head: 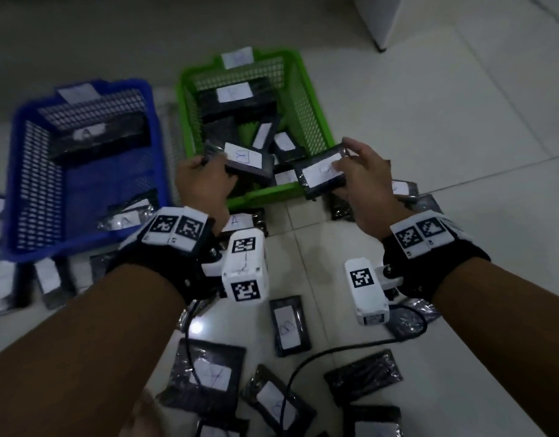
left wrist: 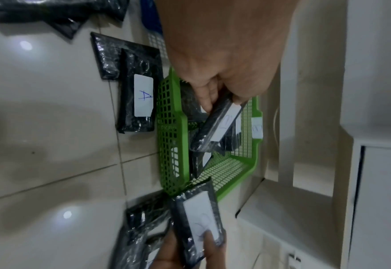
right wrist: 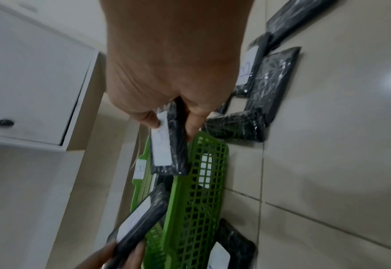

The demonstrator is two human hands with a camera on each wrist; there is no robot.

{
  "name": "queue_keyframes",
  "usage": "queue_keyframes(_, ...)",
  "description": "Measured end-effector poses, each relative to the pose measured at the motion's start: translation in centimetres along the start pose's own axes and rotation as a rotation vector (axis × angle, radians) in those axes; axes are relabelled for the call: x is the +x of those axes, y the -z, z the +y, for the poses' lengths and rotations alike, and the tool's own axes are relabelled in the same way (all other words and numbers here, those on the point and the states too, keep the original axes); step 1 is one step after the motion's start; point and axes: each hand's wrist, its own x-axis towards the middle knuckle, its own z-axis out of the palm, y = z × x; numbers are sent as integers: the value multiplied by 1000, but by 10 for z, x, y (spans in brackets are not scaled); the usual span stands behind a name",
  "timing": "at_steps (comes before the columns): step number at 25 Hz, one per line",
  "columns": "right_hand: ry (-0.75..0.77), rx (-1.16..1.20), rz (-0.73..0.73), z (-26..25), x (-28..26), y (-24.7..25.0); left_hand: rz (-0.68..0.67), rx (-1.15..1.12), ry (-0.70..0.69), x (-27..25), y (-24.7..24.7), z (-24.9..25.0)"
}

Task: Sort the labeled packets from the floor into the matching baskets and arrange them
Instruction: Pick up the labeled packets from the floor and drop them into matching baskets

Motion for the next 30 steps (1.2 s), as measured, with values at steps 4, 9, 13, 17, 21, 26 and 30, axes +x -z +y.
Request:
queue_keyframes(4,77,-83,33,0,7,-23,-53,198,11,36,2,0)
queue_keyframes(9,181,-265,126,-5,27,-48,29,520,-223,57,-9,3)
queue_keyframes(13,251,-319,175,1,36,-68,-1,695,-392,57,-1,1)
queue_keyframes(17,241,-592,60,15,37,-76,-115,840,-646,48,17,3)
queue_keyframes(21,431,-770,73,18,20,-74,-134,815,-763,24,44,-3)
queue_keyframes(26,890,-777,-106,36,-28,-78,-117,904,-835,-14,100,-25)
queue_keyframes(30,1033,-845,-416,63,-68,-91,-173,1128,-698,-45,158,-49)
